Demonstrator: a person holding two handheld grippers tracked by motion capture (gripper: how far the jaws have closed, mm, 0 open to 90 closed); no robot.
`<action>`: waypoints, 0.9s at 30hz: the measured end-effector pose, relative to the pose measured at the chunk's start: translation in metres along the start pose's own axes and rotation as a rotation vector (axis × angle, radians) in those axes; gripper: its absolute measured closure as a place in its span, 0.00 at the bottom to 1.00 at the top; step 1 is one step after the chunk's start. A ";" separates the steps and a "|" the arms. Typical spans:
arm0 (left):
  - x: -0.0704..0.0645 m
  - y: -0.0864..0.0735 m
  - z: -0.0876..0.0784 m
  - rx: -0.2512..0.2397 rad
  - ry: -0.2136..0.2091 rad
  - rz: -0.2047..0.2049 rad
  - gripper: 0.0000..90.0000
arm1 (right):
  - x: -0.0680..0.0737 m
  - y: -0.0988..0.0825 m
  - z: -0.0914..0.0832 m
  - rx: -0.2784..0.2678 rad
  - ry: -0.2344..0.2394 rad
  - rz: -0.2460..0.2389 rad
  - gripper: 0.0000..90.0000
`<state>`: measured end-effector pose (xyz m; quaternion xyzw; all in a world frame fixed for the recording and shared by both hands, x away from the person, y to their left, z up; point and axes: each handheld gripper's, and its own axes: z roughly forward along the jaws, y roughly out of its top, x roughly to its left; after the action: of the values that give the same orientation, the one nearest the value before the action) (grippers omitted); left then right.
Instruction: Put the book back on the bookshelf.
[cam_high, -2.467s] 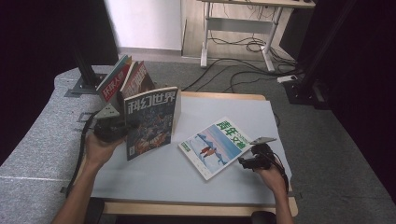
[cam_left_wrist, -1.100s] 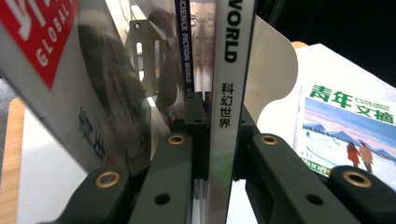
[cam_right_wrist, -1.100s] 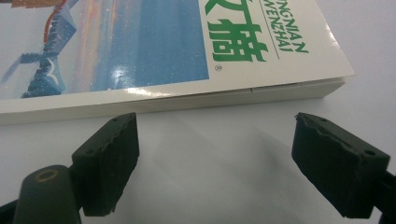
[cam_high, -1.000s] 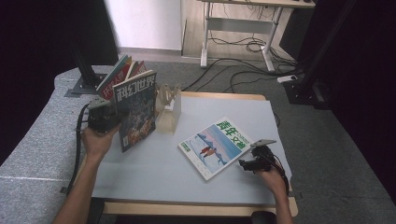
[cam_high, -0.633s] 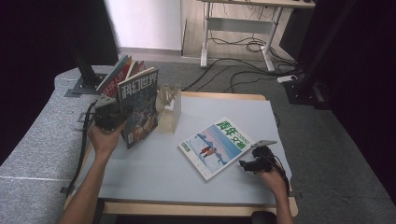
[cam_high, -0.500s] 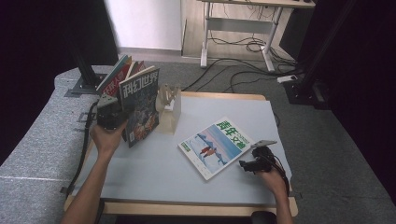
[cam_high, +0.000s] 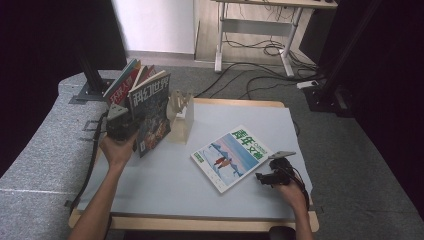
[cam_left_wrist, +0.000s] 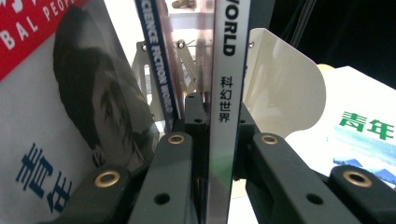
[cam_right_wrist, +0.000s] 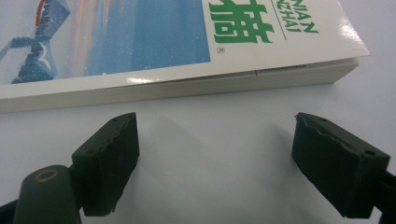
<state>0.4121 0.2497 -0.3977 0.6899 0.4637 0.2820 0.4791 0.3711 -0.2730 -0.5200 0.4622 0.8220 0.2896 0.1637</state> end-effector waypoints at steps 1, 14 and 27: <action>0.000 -0.001 -0.001 0.005 -0.002 0.001 0.92 | 0.000 0.000 0.000 -0.001 0.000 -0.001 0.17; -0.003 0.002 -0.010 0.125 -0.016 0.045 0.90 | 0.000 0.000 0.000 0.002 0.002 0.002 0.17; -0.015 0.016 -0.024 0.137 -0.023 0.066 0.82 | -0.001 -0.002 0.000 0.009 0.002 0.007 0.17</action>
<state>0.3920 0.2441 -0.3731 0.7393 0.4533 0.2571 0.4264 0.3708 -0.2749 -0.5214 0.4655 0.8219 0.2868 0.1599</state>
